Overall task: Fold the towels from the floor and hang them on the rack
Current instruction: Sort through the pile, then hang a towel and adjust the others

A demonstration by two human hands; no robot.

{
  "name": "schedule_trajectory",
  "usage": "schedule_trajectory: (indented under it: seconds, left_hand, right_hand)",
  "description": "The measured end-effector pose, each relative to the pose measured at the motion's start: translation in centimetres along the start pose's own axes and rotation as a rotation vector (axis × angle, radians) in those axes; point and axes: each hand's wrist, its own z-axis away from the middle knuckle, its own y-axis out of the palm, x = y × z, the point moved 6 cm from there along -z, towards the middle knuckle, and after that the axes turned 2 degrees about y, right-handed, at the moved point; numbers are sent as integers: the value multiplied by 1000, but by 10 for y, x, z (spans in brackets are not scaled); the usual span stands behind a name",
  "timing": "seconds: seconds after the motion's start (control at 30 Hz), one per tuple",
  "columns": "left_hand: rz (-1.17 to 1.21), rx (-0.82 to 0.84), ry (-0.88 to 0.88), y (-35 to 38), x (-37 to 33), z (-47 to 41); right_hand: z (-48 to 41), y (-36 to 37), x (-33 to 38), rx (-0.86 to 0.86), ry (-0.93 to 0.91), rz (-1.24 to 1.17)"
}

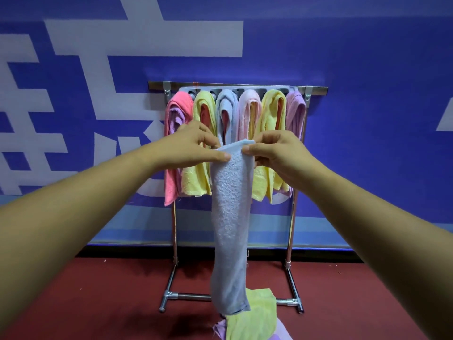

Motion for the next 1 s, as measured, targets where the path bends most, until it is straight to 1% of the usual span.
schedule_trajectory:
  seconds: [0.1,0.13,0.2,0.23,0.27,0.33,0.37,0.4,0.47,0.6,0.63,0.73,0.8,0.9,0.93,1.0]
  left_hand:
    - [-159,-119,35,-8,-3,4]
    - [-169,-163,62,-8,-7,4]
    - [-83,-220,65,-8,-9,5]
    - [6,-222,36,-7,-8,5]
    - [146,-195,-6,-4,-5,4]
    - [533,-72,-94,7,-2,6]
    - [684,6,-119,13,-2,8]
    - [753,57,-129,15,-2,9]
    - [702,48,-131,13,1,9]
    - [327,-163,-25,1,-6,10]
    - [287,-210,0,0,-10,10]
    - [359,-283,15,-2,-9,10]
    - [409,-316,-2,-1,-6,9]
    - [412,-387,-13,-3,-5,7]
    - [419,-397,-13,-3,-6,6]
    - [430,-407,-2,-4,-5,4]
  right_hand:
    - [1,-1,-8,-30,23,0]
    - [1,0,-9,-36,26,-23]
    - [3,1,-11,-41,29,-79]
    - [3,2,-11,-42,29,-99]
    - [3,2,-12,-44,29,-110]
    - [4,1,-11,-47,36,-123]
    - [4,0,-11,-45,41,-129]
    - [4,-1,-11,-37,45,-135]
    - [4,-2,-10,-20,47,-130]
    - [4,-1,-10,-46,32,-120]
    - [3,-1,-10,-54,32,-133]
    - [3,-1,-6,-67,30,-169]
    - [2,0,-3,-71,16,-145]
    - [0,1,0,-74,12,-122]
    - [-2,2,0,-43,25,-128]
    - [-3,6,0,80,52,-114]
